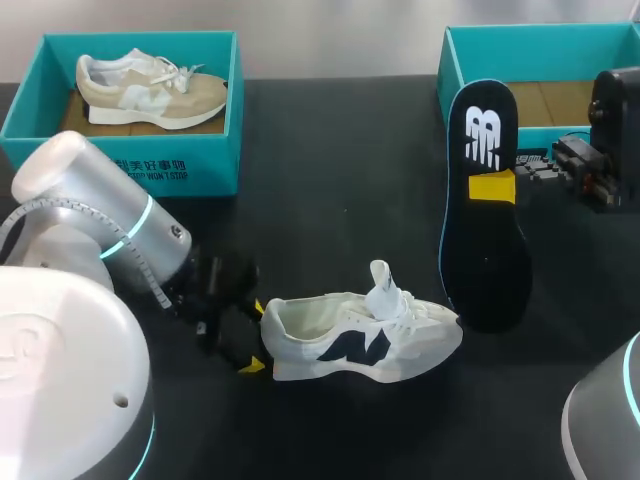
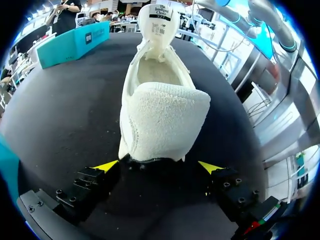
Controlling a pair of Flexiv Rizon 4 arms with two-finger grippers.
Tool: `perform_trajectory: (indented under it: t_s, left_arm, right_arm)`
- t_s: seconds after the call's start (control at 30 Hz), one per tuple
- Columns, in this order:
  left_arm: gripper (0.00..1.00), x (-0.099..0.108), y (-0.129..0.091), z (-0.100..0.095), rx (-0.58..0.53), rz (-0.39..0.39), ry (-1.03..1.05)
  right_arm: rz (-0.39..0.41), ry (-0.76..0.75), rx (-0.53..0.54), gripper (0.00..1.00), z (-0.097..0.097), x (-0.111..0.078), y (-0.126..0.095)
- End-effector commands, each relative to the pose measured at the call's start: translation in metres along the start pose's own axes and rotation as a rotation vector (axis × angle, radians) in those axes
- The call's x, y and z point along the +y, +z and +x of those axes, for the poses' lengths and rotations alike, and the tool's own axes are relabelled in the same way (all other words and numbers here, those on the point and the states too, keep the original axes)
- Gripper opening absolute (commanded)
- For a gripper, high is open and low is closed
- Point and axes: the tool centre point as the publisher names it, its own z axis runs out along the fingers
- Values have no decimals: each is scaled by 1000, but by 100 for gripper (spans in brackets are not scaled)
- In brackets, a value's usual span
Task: Take the shoe out of the shoebox, open the shoe tongue, remove and reinsert the insole, then place the shoe into the shoebox
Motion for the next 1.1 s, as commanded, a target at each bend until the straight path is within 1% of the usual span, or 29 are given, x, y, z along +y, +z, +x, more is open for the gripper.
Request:
perform_trajectory:
  t_s: [0.03, 0.1, 0.17, 0.27, 0.33, 0.43, 0.5, 0.63, 0.83, 0.97, 1.03, 1.1]
  left_arm:
    - [100, -6, -10, 5, -44, -144, -25]
    - [100, -8, -14, 8, -88, -201, -15]
    - [100, -11, -17, 11, -130, -273, -5]
    - [100, -13, -20, 13, -154, -321, 11]
    - [100, -13, -20, 13, -150, -330, 17]
    - [100, -13, -21, 13, -131, -374, 9]
    - [100, -14, -22, 11, -122, -424, 7]
    - [100, -16, -26, 8, -120, -461, -2]
    - [100, -19, -28, 8, -171, -509, 38]
    - [100, -19, -29, 8, -182, -520, 41]
    - [100, -23, -35, 9, -176, -521, 40]
    - [100, -30, -46, 12, -170, -556, 43]
  right_arm:
    - [2, 1, 1, 0, -1, 0, 2]
    - [2, 1, 1, 0, -1, 0, 2]
    - [2, 1, 1, 0, -1, 0, 2]
    - [2, 1, 1, 0, -1, 0, 2]
    - [2, 1, 1, 0, -1, 0, 2]
    - [2, 1, 1, 0, -1, 0, 2]
    - [2, 1, 1, 0, -1, 0, 2]
    - [2, 1, 1, 0, -1, 0, 2]
    - [2, 1, 1, 0, -1, 0, 2]
    - [2, 1, 1, 0, -1, 0, 2]
    - [2, 1, 1, 0, -1, 0, 2]
    - [2, 1, 1, 0, -1, 0, 2]
